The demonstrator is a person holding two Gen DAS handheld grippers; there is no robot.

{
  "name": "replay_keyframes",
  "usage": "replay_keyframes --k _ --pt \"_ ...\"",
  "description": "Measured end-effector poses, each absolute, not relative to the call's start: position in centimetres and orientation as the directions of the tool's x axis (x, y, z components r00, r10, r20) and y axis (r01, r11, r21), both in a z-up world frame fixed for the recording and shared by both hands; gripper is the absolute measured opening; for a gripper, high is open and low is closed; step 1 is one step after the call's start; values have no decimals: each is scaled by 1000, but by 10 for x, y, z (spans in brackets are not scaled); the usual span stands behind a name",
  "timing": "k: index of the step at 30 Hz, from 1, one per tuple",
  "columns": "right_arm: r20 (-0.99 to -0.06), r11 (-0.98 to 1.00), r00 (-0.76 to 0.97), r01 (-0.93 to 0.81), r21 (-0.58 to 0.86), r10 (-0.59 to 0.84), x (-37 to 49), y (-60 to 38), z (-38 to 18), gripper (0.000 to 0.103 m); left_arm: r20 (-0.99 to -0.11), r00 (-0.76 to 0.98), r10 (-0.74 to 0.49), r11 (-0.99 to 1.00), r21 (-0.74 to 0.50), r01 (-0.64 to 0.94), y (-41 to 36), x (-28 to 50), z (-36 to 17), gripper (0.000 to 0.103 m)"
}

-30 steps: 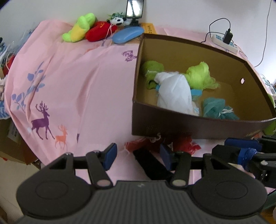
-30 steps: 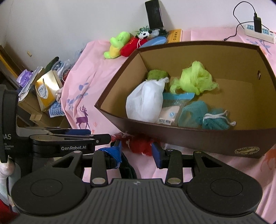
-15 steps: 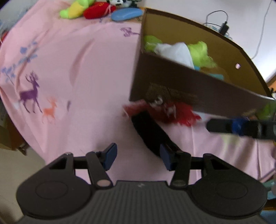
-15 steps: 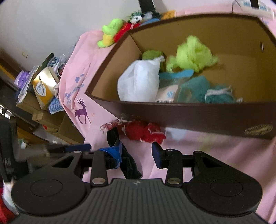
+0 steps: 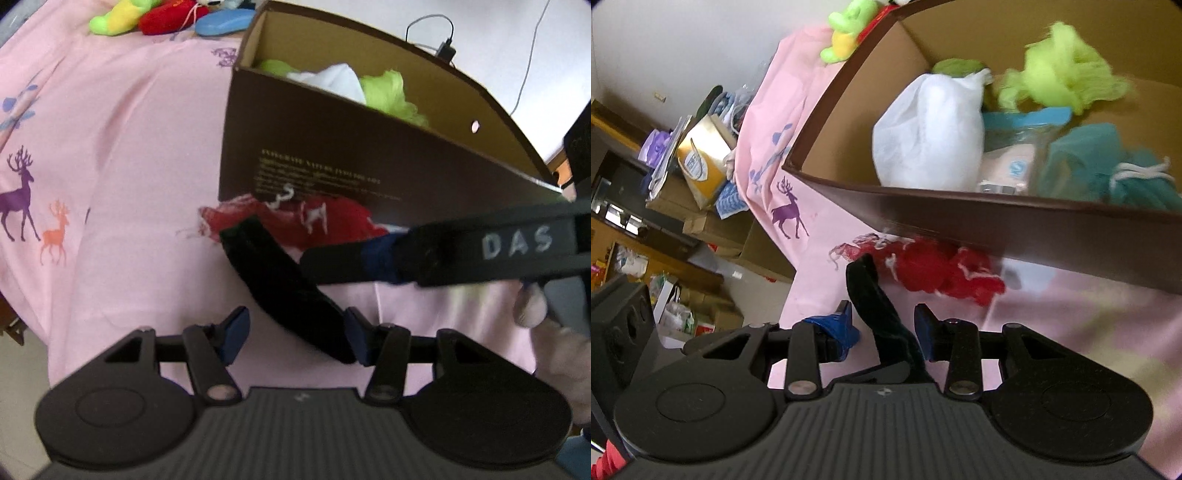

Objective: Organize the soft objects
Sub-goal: 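Grasp the black strap with the right gripper and lift, then lower the black strap with the right gripper into the box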

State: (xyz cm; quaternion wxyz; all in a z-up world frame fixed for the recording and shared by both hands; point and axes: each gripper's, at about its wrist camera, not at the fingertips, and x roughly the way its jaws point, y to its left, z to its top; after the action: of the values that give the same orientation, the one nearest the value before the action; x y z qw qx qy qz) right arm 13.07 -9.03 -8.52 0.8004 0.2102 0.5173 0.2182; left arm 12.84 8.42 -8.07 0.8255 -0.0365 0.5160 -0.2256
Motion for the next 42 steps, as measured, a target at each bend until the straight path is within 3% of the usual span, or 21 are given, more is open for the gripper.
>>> replay_keyframes --k 4,6,8,9,18,31,42 --pt "-753 822 340 -139 553 564 138 -83 -93 21 -814 377 -442 885 -327 332 91 133 -82 54" --pt "-755 818 326 -131 559 569 140 -82 -97 21 -803 380 -459 878 -345 331 94 134 -84 36" --pt "-753 810 313 -119 574 579 142 -82 -102 21 -797 386 -465 876 -350 332 96 133 -84 31" --pt "-751 805 306 -115 582 586 143 -82 -104 20 -795 388 -466 875 -349 335 97 134 -85 24" --pt "-727 773 273 -128 621 629 146 -82 -102 9 -772 401 -493 865 -388 317 114 132 -83 11" --pt "-598 662 294 -225 715 746 135 -98 -57 2 -672 495 -551 831 -387 401 131 107 -20 3" --pt "-404 579 498 -267 770 767 138 -143 8 2 -514 554 -655 746 -324 581 98 130 60 3"
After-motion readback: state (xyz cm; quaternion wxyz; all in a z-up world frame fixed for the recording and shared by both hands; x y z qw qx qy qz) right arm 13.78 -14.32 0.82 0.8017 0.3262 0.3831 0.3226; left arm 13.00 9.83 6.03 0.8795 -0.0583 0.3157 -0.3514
